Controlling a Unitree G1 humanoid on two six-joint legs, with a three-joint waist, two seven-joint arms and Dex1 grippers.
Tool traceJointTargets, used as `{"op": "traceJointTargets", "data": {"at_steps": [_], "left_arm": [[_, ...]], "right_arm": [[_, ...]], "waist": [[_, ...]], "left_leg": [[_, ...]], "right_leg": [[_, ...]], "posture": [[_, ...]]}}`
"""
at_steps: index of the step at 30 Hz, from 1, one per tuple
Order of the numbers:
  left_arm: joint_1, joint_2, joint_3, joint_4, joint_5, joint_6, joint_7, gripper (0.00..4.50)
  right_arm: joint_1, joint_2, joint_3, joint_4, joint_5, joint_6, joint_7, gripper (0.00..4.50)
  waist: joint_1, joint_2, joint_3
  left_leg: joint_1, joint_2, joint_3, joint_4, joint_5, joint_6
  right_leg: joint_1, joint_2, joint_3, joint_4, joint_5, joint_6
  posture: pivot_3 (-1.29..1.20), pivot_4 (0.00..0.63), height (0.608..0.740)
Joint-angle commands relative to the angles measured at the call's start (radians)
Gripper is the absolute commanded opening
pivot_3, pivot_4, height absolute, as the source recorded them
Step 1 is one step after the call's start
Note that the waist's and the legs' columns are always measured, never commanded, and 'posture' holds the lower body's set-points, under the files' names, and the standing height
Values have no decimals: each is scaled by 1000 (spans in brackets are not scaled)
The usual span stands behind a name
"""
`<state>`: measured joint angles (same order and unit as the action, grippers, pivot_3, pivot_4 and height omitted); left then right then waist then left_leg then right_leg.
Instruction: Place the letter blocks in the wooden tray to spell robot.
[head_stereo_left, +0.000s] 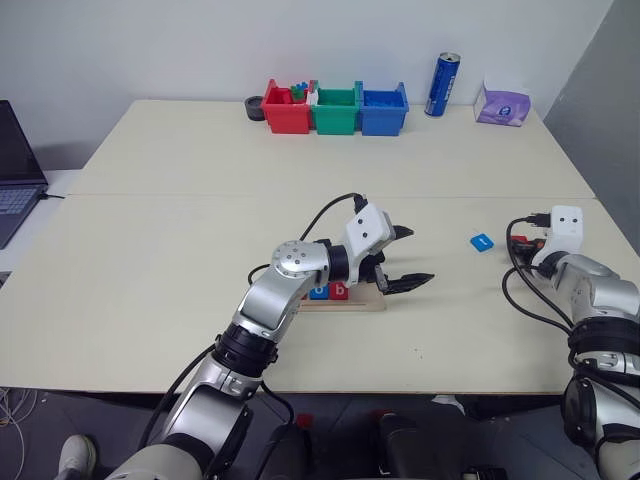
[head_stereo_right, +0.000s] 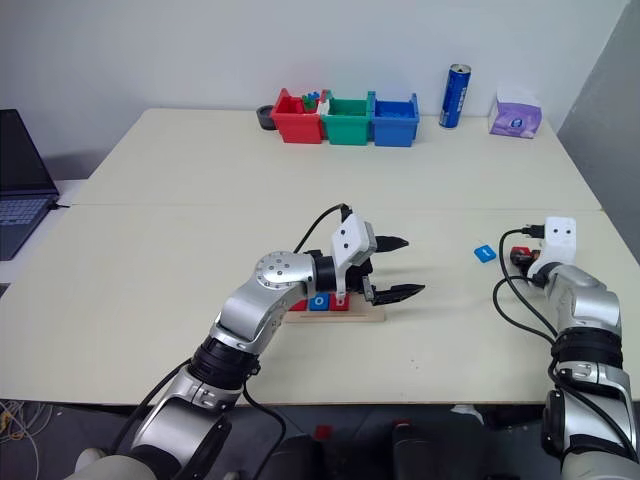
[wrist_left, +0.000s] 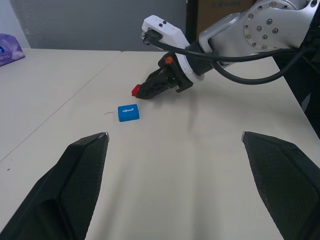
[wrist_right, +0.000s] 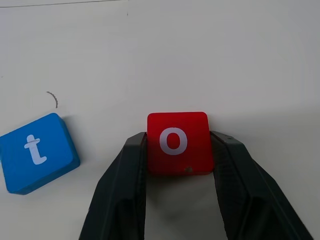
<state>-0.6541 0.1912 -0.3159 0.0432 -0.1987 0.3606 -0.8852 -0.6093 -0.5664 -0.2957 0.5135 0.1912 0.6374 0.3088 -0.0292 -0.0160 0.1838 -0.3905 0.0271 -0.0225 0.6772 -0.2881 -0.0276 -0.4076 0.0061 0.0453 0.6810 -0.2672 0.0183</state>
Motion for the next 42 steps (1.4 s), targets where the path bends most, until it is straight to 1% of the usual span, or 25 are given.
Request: {"op": "traceJointTargets", "data": {"at_steps": [1, 3, 7, 12, 15, 20, 22, 25, 27, 28, 29, 33, 36, 37, 38, 39, 40, 42], "left_arm": [[5, 10, 21, -66, -28, -12, -13, 4500], [27, 37, 21, -94, -35, -3, -31, 4500], [85, 112, 28, -157, -50, 14, -66, 4500], [159, 186, 44, -245, -103, 52, -97, 4500], [187, 213, 52, -278, -123, 76, -96, 4500], [201, 232, 58, -295, -137, 92, -88, 4500], [201, 237, 59, -294, -139, 94, -88, 4500], [197, 238, 57, -284, -135, 87, -86, 4500], [195, 234, 56, -282, -134, 85, -82, 4500], [194, 230, 56, -282, -134, 85, -79, 4500], [194, 228, 57, -282, -134, 85, -77, 4500], [193, 222, 63, -275, -136, 81, -72, 4500], [195, 225, 67, -273, -138, 78, -76, 4500], [195, 226, 69, -272, -139, 78, -77, 4500], [194, 226, 71, -269, -140, 77, -79, 4500], [194, 227, 73, -263, -140, 74, -83, 4500], [193, 227, 75, -259, -141, 71, -87, 4500], [192, 225, 76, -252, -142, 67, -92, 4500]], "right_arm": [[60, 29, -18, -156, 34, 121, -37, 1448], [117, 67, -20, -341, 60, 231, -76, 1448], [234, 178, -4, -748, 115, 477, -154, 1448], [360, 327, 60, -1076, 111, 687, -256, 1448], [422, 427, 116, -1200, 109, 769, -300, 1448], [446, 496, 123, -1242, 81, 823, -338, 1448], [454, 522, 122, -1254, 78, 842, -344, 2218], [463, 549, 133, -1276, 85, 859, -334, 3203], [461, 547, 134, -1279, 86, 851, -323, 3954], [456, 539, 128, -1276, 86, 843, -316, 4259], [447, 534, 118, -1272, 86, 839, -310, 4462], [357, 538, 33, -1266, 94, 840, -286, 4462], [248, 496, -34, -1237, 113, 818, -245, 4462], [213, 459, -37, -1215, 121, 790, -218, 4462], [173, 415, -38, -1171, 143, 730, -163, 4462], [142, 332, 0, -1108, 164, 618, -44, 4462], [124, 273, 29, -1061, 179, 534, 42, 4462], [146, 153, 108, -988, 189, 340, 242, 4462]], "waist": [[0, 0, 0], [-1, 0, 0], [-5, 3, -2], [-2, 3, -2], [0, 3, -2], [-1, 3, -2], [-1, 3, -2], [-1, 3, -2], [-1, 3, -2], [-1, 3, -2], [-1, 3, -2], [-2, 3, -2], [-2, 3, -2], [-3, 3, -2], [-3, 3, -2], [-3, 3, -2], [-4, 4, -1], [-4, 3, -1]], "left_leg": [[0, 0, 0, 0, 0, 0], [0, 1, -1, 0, 0, 0], [0, 3, -3, -1, 0, 0], [0, 2, -5, -1, 0, 0], [0, 2, -5, 0, 0, 0], [1, 1, -4, 0, 0, 0], [1, 1, -4, 0, 0, 0], [1, 2, -4, -1, 0, 0], [1, 2, -4, -1, 0, 0], [1, 2, -4, -1, 0, 0], [1, 2, -4, -1, 0, 0], [1, 1, -4, -1, 0, 0], [1, 1, -3, -1, 0, 0], [1, 1, -3, -1, 0, 0], [1, 1, -3, -1, 0, 0], [1, 1, -3, -1, 0, 0], [1, 1, -2, -1, 0, 0], [0, 1, 0, -1, 0, 1]], "right_leg": [[0, 0, 0, 0, 0, 0], [0, 0, 0, 0, 0, 0], [0, 2, 0, 0, 0, 0], [0, 2, 0, 1, 0, 0], [0, 1, -1, 0, -1, 1], [0, 1, -2, 0, -2, 3], [0, 2, -2, 0, -2, 3], [0, 2, -2, 0, -2, 3], [0, 2, -2, 0, -2, 3], [0, 2, -2, 0, -2, 3], [0, 2, -2, 0, -2, 3], [0, 2, -2, 0, -3, 4], [-1, 2, -2, 0, -3, 4], [-1, 2, -2, 0, -3, 4], [-1, 2, -2, 0, -2, 3], [-1, 2, -2, 0, -1, 2], [-1, 2, -2, -1, -1, 2], [-1, 2, -3, -1, -1, 2]], "posture": [[0, 150, 740], [0, 150, 740], [0, 150, 740], [0, 150, 740], [0, 150, 740], [0, 150, 740], [0, 150, 740], [0, 150, 740], [0, 150, 740], [0, 150, 740], [0, 150, 740], [0, 150, 740], [0, 150, 740], [0, 150, 740], [0, 150, 740], [0, 150, 740], [0, 150, 740], [0, 150, 740]]}}
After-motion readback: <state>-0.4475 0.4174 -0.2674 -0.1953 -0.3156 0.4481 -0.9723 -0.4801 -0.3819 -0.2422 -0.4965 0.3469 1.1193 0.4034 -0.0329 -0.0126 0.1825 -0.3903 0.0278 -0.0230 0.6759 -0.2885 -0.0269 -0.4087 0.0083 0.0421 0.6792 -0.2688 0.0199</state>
